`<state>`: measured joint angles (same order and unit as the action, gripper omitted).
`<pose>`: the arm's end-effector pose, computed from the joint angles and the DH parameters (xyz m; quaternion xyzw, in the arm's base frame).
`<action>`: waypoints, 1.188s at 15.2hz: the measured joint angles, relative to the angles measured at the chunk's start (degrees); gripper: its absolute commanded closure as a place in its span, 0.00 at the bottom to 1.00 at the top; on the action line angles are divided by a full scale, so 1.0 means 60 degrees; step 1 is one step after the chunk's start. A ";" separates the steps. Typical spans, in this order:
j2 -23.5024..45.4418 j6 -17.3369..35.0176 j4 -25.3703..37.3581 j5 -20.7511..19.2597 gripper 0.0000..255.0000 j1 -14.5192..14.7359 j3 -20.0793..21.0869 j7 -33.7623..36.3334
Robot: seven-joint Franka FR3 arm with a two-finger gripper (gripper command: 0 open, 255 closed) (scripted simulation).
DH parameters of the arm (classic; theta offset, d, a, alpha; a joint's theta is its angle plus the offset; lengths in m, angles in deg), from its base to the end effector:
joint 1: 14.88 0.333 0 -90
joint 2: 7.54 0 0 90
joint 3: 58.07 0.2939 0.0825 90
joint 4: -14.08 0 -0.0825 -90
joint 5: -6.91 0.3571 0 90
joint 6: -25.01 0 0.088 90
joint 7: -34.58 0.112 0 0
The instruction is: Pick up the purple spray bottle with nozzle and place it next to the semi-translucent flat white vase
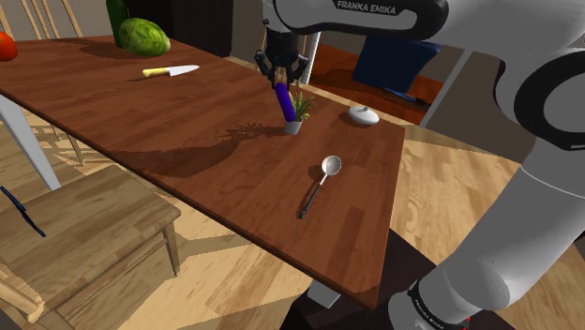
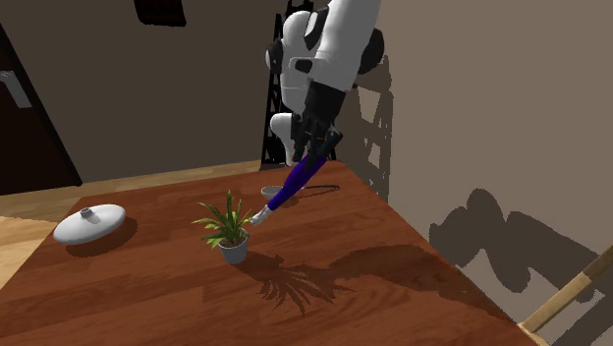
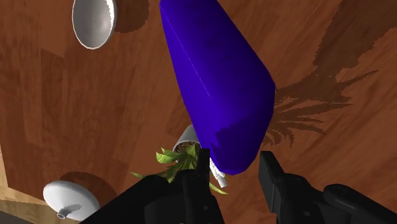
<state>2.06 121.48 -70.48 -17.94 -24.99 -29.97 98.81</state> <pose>0.5723 0.1174 0.5736 0.9103 -0.3736 0.1378 0.1133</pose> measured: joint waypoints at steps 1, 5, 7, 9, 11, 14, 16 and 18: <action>0.0035 -0.0020 0.0087 -0.0004 1.00 -0.0042 -0.0032 -0.0095; -0.0227 0.0287 -0.0161 0.0214 1.00 -0.0581 -0.0341 -0.0857; -0.0195 0.0437 -0.0138 0.0258 1.00 -0.0826 -0.0507 -0.1245; -0.0196 0.0703 -0.0254 0.0322 1.00 -0.1088 -0.0679 -0.1613; -0.0113 0.0773 -0.0098 0.0363 1.00 -0.1322 -0.0845 -0.2022; -0.0088 0.1064 -0.0123 0.0491 1.00 -0.1754 -0.1127 -0.2685; 0.0084 0.1131 0.0109 0.0525 1.00 -0.1981 -0.1288 -0.3096; 0.0256 0.1289 0.0248 0.0562 1.00 -0.2224 -0.1451 -0.3487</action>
<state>3.60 129.22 -69.00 -14.57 -38.34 -38.68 77.89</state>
